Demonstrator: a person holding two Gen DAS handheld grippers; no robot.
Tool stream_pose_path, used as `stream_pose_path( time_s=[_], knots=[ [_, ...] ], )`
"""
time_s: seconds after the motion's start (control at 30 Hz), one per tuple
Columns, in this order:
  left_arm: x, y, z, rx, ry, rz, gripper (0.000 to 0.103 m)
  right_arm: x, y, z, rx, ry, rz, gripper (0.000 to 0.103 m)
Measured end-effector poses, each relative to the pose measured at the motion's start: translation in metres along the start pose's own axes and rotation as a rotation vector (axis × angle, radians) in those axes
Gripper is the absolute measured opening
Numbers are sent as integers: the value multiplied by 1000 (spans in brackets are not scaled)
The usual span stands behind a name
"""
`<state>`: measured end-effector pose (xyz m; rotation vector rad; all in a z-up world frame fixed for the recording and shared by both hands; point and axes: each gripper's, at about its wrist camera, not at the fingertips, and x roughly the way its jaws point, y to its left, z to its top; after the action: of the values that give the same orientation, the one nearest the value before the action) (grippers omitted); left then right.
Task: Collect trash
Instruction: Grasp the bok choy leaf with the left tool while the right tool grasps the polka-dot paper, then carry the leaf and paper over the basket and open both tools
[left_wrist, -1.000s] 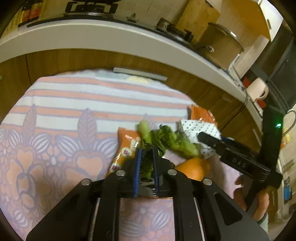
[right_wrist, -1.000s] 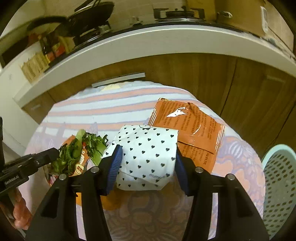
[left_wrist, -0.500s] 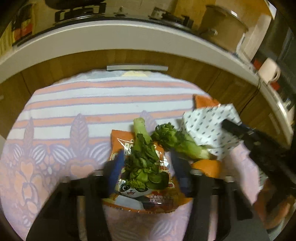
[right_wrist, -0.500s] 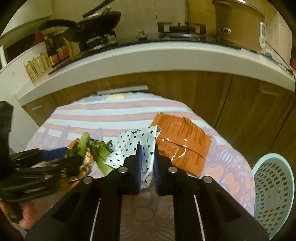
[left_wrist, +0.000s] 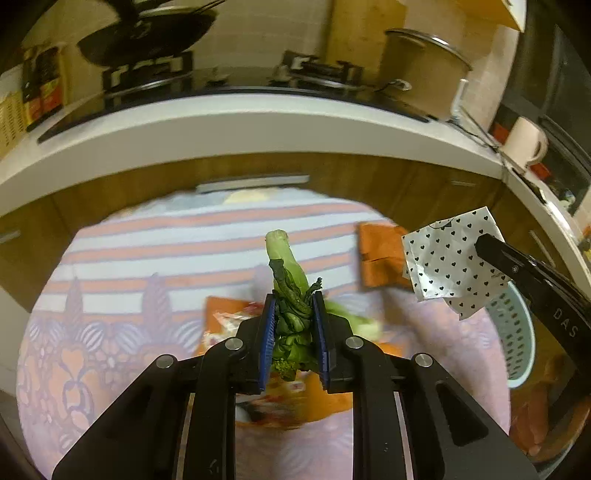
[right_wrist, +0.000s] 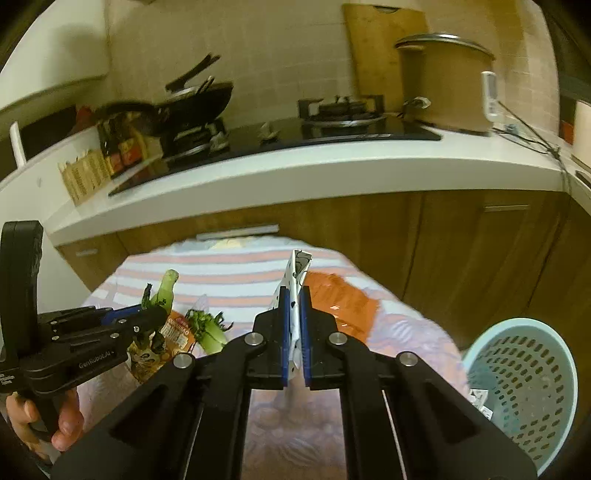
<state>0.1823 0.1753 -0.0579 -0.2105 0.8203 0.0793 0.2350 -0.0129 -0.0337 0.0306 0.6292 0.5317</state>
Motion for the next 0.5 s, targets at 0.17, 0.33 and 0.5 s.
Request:
stream_pose_path(
  time_s=[0.17, 0.33, 0.5],
  knots=[
    [-3, -38, 7, 50, -17, -67, 17, -27, -26, 3, 32, -41, -39, 4],
    [3, -90, 11, 119, -29, -135, 17, -50, -62, 1, 74, -68, -98, 4],
    [19, -137, 12, 164, -16, -209, 17, -66, -100, -7, 117, -74, -147, 4]
  ],
)
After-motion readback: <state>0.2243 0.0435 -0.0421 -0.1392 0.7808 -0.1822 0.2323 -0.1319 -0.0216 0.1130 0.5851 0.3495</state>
